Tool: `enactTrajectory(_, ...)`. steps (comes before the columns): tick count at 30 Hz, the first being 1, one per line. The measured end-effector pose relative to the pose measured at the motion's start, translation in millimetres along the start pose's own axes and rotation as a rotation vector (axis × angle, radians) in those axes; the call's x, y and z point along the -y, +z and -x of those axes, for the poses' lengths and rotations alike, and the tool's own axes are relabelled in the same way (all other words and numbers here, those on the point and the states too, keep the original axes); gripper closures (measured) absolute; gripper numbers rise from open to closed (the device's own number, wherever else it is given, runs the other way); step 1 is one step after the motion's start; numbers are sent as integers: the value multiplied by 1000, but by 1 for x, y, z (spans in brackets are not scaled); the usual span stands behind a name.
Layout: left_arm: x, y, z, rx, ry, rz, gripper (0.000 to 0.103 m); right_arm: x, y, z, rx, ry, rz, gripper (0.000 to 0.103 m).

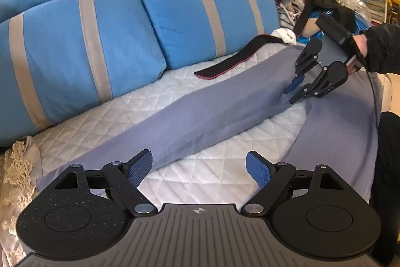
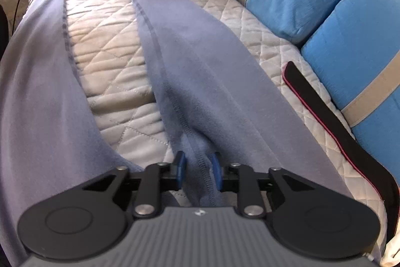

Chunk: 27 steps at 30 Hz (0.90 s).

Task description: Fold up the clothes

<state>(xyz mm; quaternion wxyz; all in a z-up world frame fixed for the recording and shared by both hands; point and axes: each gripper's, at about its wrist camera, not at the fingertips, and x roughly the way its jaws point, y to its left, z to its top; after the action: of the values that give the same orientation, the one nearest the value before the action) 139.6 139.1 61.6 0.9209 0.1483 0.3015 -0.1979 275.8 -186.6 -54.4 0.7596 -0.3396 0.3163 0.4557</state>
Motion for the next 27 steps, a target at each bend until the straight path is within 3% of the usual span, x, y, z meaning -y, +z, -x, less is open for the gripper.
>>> enactTrajectory(3,8,2,-3,4,20,-56,20,1,1,4,2,8,-14,102)
enactTrajectory(12,48,5,-45,-32,113,-364,20,-11,-1,29,54,-80,11,103)
enactTrajectory(16,62,7,-76,-43,116,-511,20,-21,-3,35,74,-131,52,103)
enactTrajectory(23,68,16,-117,-90,77,-598,22,-40,-15,40,108,-173,108,103)
enactTrajectory(25,69,17,-124,-92,54,-623,27,-45,-19,40,114,-178,117,103)
enactTrajectory(27,70,18,-132,-99,36,-663,48,-50,-22,39,119,-180,126,103)
